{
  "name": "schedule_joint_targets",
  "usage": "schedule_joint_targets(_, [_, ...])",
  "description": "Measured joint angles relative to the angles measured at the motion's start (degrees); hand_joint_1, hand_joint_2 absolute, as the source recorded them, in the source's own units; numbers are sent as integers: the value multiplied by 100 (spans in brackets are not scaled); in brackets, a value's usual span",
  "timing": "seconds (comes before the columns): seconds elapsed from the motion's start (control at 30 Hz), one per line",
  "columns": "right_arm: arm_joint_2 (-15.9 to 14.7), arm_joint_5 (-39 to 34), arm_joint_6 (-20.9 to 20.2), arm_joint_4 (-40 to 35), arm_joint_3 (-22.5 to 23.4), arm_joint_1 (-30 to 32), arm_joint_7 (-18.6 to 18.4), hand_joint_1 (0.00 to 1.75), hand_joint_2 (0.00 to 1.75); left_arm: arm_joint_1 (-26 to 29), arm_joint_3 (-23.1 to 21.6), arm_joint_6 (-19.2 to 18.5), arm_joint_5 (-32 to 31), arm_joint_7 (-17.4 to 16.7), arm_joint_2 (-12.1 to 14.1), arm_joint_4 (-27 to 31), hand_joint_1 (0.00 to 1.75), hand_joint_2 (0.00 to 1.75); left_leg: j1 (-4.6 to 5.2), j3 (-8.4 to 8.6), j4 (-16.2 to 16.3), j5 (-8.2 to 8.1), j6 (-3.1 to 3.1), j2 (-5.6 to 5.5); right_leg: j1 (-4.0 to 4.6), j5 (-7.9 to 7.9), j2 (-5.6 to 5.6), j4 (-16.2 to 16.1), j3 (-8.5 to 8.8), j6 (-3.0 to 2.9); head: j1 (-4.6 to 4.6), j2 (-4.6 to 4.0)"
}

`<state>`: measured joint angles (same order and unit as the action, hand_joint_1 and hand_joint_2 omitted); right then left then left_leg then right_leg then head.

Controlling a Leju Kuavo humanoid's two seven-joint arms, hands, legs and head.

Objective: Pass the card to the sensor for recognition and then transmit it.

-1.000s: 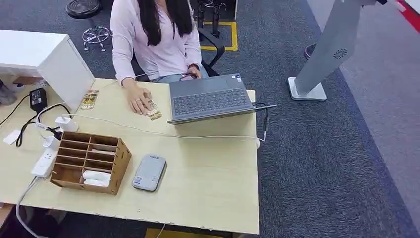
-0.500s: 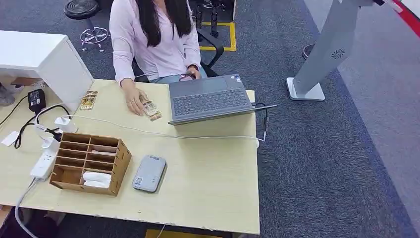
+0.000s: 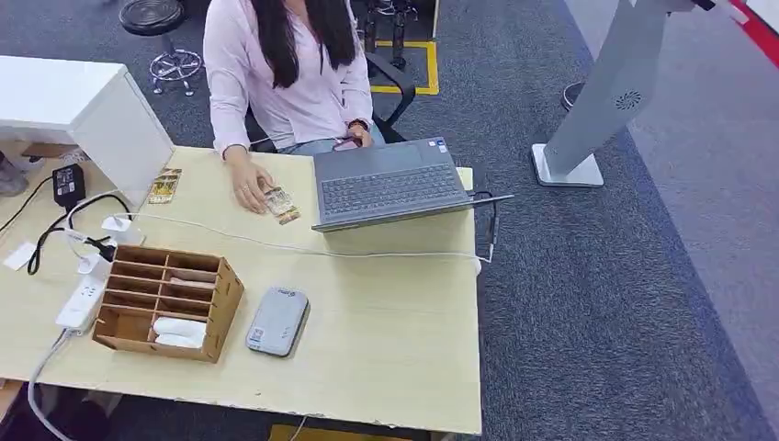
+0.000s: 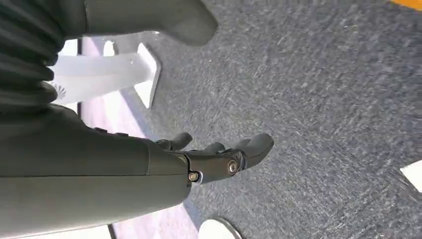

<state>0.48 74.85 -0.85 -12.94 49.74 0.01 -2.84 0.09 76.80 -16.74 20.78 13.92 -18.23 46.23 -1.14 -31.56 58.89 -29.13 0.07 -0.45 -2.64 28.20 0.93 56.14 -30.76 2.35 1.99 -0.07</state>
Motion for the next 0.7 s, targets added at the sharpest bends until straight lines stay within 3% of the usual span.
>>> schedule_joint_targets(0.5, [-13, -2101, 17, -242, -1334, 229, 68, 0, 0, 214, -1963, 472, -577, -382, 435, -664, 0, 0, 0, 0, 0, 0, 0, 0, 0, 0, 0, 0, 1, 0, 0, 0])
schedule_joint_targets(0.67, [-13, -2167, 17, -251, -1374, 235, 74, 0, 0, 223, -2023, 481, -596, -387, 444, -682, 0, 0, 0, -1, 0, 0, 0, -1, 0, 0, 0, 0, 1, 0, 0, 0])
schedule_joint_targets(0.7, [-15, -2448, 20, -286, -1554, 269, 83, 0, 0, 265, -2313, 549, -678, -461, 507, -752, 0, 0, 0, -1, 0, 0, 0, 0, 0, 0, 0, 0, 0, 0, 0, 0])
